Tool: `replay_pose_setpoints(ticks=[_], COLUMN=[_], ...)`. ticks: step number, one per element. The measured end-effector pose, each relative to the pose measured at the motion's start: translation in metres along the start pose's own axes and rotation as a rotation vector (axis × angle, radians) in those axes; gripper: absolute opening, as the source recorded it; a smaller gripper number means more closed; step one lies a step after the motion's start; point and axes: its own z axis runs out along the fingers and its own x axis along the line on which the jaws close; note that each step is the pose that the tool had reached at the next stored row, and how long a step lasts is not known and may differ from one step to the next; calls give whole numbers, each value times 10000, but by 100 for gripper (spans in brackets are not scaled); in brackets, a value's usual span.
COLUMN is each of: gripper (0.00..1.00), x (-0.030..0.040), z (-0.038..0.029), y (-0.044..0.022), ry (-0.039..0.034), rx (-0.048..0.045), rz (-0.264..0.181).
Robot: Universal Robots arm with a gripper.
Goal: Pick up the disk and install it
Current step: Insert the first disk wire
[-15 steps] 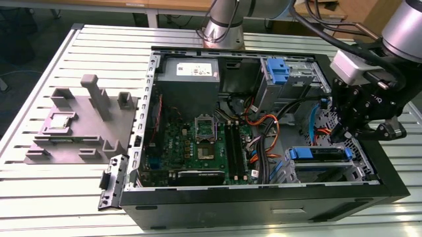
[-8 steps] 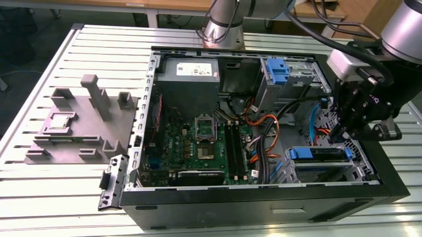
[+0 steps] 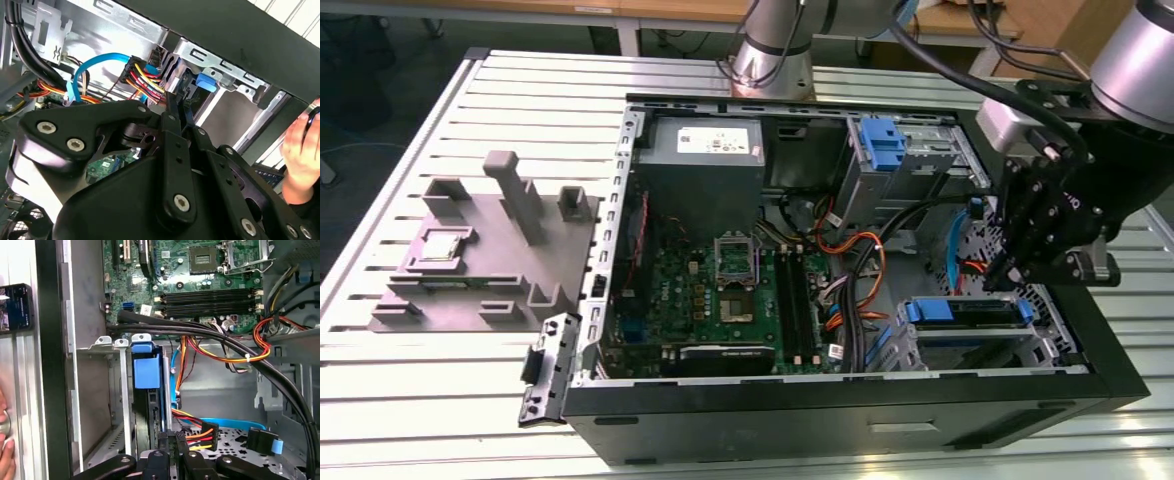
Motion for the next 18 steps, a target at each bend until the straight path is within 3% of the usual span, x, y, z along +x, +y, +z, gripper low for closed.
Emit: replay_pose_setpoints(ticks=[5,7,9,10,18], gripper=[17,17,17,17,17], x=[73,86,96,103,133], z=[6,14,23,25,47], y=[-4,-2,2,4,4], ry=[-23,-168,-408,-459,-460], rx=[-3,-13,-31,-35,-33], rz=[0,1,-1,-9,-65])
